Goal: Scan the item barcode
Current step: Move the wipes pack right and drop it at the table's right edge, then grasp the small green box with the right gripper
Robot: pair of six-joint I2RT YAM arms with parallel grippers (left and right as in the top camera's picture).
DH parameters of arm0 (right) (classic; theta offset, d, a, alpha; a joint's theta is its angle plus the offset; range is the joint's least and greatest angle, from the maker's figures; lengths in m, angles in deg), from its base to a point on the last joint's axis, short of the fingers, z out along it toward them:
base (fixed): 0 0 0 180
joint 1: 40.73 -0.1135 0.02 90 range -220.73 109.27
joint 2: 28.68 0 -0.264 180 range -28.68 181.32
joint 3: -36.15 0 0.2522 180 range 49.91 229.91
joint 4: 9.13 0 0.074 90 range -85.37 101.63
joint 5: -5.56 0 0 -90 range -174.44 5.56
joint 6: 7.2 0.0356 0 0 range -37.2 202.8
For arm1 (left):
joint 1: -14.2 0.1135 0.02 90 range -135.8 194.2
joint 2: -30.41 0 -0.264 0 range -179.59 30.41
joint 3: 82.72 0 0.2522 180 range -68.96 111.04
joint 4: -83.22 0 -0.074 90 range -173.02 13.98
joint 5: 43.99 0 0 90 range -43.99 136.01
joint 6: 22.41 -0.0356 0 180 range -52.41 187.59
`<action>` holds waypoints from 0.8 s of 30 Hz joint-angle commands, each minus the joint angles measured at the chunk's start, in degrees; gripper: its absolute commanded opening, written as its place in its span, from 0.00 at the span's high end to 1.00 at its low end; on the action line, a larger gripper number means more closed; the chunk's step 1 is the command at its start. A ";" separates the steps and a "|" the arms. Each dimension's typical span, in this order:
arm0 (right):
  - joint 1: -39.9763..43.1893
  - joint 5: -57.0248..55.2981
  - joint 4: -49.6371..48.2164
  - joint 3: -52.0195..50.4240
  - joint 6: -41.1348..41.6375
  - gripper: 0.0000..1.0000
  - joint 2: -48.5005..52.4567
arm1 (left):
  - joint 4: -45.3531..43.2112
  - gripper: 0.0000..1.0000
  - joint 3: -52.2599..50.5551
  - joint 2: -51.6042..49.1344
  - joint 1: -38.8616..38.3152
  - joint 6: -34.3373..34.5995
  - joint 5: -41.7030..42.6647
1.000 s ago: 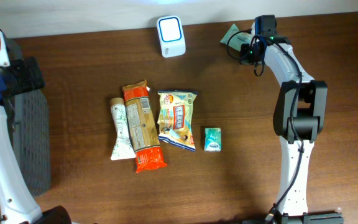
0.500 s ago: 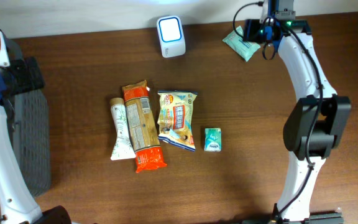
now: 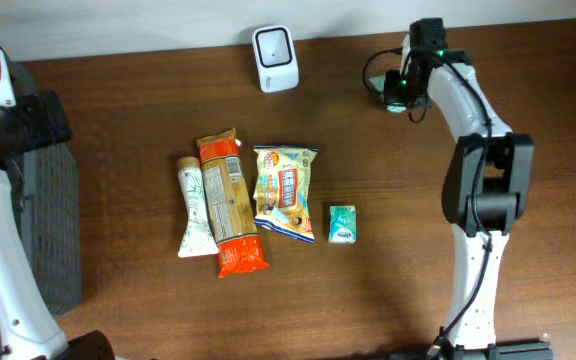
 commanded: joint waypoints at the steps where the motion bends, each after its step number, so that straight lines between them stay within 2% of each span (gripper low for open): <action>1: 0.98 -4.13 14.21 -0.52 8.11 0.96 -15.56 | 0.07 0.01 0.31 0.61 0.11 -0.72 -0.24; 3: 4.61 -12.15 26.14 -0.55 12.87 0.96 -20.61 | 0.04 0.01 0.31 0.61 0.11 -0.72 -0.24; 4: 8.96 -15.43 32.68 -1.33 14.10 0.96 -20.11 | 0.04 0.01 0.31 0.61 0.11 -0.72 -0.24; 5: 11.67 -14.97 34.82 -3.34 14.10 0.89 -19.41 | 0.04 0.01 0.31 0.61 0.11 -0.72 -0.24; 6: 13.70 -14.75 36.96 -5.42 14.08 0.50 -18.93 | 0.04 0.01 0.31 0.61 0.11 -0.72 -0.24; 7: 14.73 -14.47 37.66 -7.19 14.03 0.20 -18.86 | 0.04 0.01 0.31 0.61 0.11 -0.72 -0.24; 8: 15.93 -10.80 38.51 -8.20 11.80 0.10 -18.86 | 0.04 0.01 0.31 0.61 0.11 -0.72 -0.24; 10: 15.56 -0.87 40.44 -2.89 2.47 0.02 -19.45 | 0.04 0.01 0.31 0.61 0.11 -0.72 -0.24; 13: 10.05 12.81 40.61 2.08 -7.89 0.01 -19.87 | 0.04 0.01 0.31 0.61 0.11 -0.72 -0.24; 15: 3.74 14.45 40.22 -0.04 -8.11 0.01 -19.17 | 0.04 0.01 0.31 0.61 0.11 -0.72 -0.24; 17: -1.31 14.45 40.15 -4.04 -11.65 0.03 -18.97 | 0.04 0.01 0.31 0.61 0.11 -0.72 -0.24; 21: -13.33 14.25 32.06 -22.01 -13.29 0.17 -18.97 | 0.04 0.01 0.31 0.61 0.11 -0.72 -0.24; 22: -14.80 14.21 29.68 -25.16 -11.08 0.24 -18.97 | 0.04 0.01 0.31 0.61 0.11 -0.72 -0.24; 24: -16.76 14.25 25.86 -30.99 -8.63 0.30 -18.97 | 0.04 0.01 0.31 0.61 0.11 -0.72 -0.24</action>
